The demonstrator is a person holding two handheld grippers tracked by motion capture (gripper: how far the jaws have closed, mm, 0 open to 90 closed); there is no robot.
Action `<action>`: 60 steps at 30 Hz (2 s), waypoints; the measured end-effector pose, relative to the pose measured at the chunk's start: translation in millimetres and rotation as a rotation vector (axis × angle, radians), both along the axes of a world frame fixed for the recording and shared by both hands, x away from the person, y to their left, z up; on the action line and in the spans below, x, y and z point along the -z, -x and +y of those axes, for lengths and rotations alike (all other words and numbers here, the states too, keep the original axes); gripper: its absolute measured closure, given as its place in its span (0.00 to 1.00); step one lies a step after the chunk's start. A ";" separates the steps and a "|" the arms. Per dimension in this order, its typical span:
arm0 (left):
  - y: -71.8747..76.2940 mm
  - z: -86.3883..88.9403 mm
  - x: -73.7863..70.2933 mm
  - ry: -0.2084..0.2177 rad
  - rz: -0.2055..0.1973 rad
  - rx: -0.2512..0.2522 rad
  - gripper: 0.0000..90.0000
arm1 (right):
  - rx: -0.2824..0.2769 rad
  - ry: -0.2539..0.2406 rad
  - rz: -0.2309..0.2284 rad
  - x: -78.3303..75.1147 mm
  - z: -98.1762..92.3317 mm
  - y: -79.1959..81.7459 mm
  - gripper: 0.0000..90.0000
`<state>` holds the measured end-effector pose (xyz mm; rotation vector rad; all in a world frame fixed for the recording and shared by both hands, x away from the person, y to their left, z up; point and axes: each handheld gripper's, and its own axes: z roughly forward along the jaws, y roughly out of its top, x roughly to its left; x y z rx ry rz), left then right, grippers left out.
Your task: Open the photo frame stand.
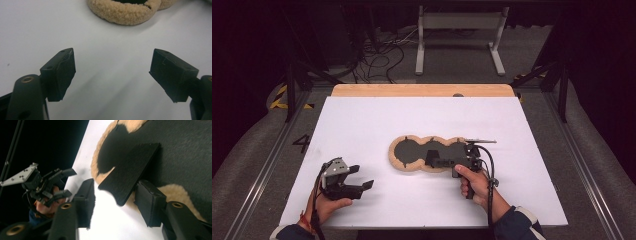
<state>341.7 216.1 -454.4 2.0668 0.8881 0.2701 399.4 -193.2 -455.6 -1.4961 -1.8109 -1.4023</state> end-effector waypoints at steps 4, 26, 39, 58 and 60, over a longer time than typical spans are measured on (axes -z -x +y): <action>-18.3 -9.5 -6.6 0.033 0.008 0.008 0.23 | 0.063 0.034 0.006 1.3 4.7 -3.0 0.66; -104.5 -49.9 7.9 0.119 0.182 0.077 0.20 | 0.019 -0.029 0.002 8.2 11.8 -12.1 0.65; -108.3 -54.9 13.8 0.145 0.203 0.142 0.17 | -0.082 0.045 -0.184 6.0 14.6 -9.2 0.66; -98.9 -60.6 4.7 0.194 0.160 0.215 0.39 | -0.165 0.182 -0.331 -1.1 17.7 -0.2 0.69; -98.0 -58.4 3.2 0.202 0.150 0.222 0.43 | -0.169 0.182 -0.329 -0.7 17.1 0.4 0.70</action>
